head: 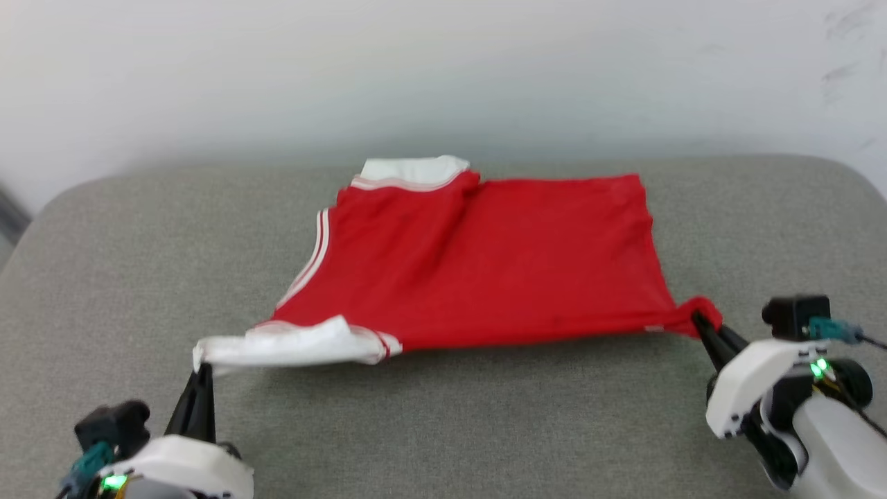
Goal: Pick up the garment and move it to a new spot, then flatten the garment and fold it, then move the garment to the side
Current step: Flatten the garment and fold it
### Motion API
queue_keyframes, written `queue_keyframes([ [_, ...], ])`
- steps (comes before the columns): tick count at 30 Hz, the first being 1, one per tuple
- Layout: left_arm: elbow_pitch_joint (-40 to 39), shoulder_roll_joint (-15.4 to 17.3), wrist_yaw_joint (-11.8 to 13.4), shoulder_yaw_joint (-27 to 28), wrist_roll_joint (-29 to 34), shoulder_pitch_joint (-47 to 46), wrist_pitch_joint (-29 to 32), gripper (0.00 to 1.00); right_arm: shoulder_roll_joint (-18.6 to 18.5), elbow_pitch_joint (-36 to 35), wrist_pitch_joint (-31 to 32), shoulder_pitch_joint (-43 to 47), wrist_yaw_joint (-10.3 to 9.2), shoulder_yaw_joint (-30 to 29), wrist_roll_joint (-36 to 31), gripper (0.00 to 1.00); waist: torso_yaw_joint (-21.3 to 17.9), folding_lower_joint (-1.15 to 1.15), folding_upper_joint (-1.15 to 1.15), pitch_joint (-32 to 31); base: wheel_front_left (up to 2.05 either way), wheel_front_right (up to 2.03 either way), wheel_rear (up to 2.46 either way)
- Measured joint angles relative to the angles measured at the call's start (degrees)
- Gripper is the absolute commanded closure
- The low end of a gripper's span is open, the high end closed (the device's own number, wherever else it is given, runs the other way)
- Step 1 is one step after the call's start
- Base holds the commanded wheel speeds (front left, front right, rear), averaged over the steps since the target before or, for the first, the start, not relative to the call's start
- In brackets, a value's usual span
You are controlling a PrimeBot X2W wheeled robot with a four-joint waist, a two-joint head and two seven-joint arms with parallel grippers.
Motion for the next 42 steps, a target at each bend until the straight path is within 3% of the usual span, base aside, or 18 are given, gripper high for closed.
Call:
queue_keyframes([
  [9,-22.59,0.66,8.5,0.36,0.25,17.03,8.69,1.0,-2.97,-14.6,4.78,16.18,0.0,-8.01,-2.38,1.0,0.36,0.0,0.0,-3.2,0.0,0.0,0.0],
  [13,-29.43,1.21,10.87,0.3,0.66,20.73,11.92,1.0,-2.21,-22.69,10.7,23.25,0.0,-14.12,-4.99,1.0,0.64,0.0,0.0,-3.35,0.0,0.0,0.0],
  [16,-31.93,2.01,11.11,-0.13,0.66,21.02,13.78,1.0,-0.85,-28.73,16.01,26.89,0.0,-18.41,-7.7,1.0,0.6,0.01,0.0,-2.95,0.0,0.0,0.0],
  [21,-30.0,2.78,9.14,-1.99,0.58,15.63,15.74,1.0,2.15,-35.81,24.28,28.0,-0.01,-22.28,-12.06,1.0,0.59,0.01,0.0,-1.34,0.0,0.0,0.0],
  [27,-21.32,2.13,5.17,-4.22,-0.43,4.07,16.04,1.0,4.11,-37.35,29.64,22.62,-0.04,-22.88,-15.35,1.0,0.8,0.03,0.0,3.06,0.0,0.0,0.0],
  [32,-12.27,1.36,2.29,-5.94,-0.91,-3.85,16.16,1.0,4.32,-33.64,30.73,16.47,-0.04,-21.51,-16.96,1.0,0.98,0.04,0.0,7.26,0.0,0.0,0.0],
  [39,-0.69,-0.71,-1.63,-8.61,-0.69,-13.08,13.71,1.0,3.68,-24.52,27.63,8.81,-0.04,-20.38,-17.57,1.0,2.15,0.04,0.0,11.76,0.0,0.0,0.0],
  [41,2.24,-1.65,-2.47,-9.26,-0.86,-14.43,13.67,1.0,3.59,-21.92,26.51,7.96,-0.04,-20.03,-17.69,0.91,2.6,0.04,0.0,12.24,0.0,0.0,0.0],
  [42,3.59,-1.98,-2.91,-9.6,-0.93,-14.97,13.69,1.0,3.58,-20.68,26.15,7.75,-0.04,-19.72,-17.96,0.6,2.81,0.04,0.0,12.4,0.0,0.0,0.0],
])
